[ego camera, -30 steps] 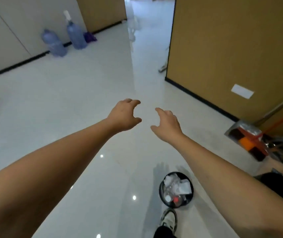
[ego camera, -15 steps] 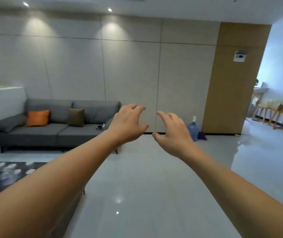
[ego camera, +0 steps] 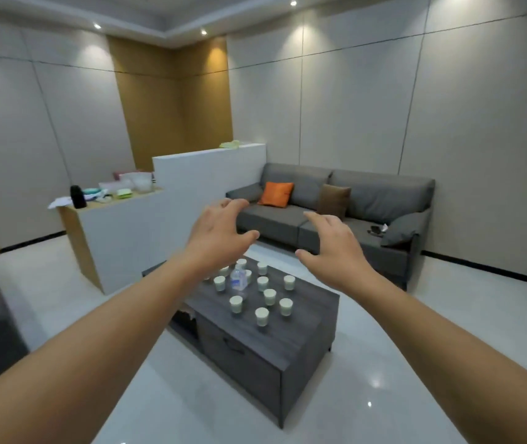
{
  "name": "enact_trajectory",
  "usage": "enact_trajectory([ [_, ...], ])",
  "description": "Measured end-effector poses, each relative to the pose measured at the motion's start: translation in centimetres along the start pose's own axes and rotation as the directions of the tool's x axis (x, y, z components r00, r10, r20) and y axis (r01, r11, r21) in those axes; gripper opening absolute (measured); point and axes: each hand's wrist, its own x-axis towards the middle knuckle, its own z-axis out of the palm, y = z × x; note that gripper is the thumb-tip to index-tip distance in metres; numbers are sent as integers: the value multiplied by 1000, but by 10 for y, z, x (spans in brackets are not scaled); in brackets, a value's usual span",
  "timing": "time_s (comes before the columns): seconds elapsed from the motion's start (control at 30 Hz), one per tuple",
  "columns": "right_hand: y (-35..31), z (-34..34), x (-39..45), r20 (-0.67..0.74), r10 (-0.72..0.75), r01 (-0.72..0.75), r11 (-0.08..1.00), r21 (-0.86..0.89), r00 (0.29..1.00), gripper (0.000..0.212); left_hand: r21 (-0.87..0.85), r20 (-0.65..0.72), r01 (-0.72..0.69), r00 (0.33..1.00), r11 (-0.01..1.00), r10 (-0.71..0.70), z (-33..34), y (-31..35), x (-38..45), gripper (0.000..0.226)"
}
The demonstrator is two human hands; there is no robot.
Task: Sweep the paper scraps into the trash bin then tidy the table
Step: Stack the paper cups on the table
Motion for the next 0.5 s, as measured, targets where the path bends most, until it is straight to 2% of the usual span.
enact_trajectory([
  [0.2, 40, 122, 93, 218, 34, -49, 997, 65, 975, 71, 76, 107, 156, 981, 985, -163, 65, -97, 67, 63],
  [0.5, 74, 288, 202, 465, 100, -139, 989, 51, 879, 64, 108, 209, 345, 909, 932, -361, 166, -248, 126, 63],
])
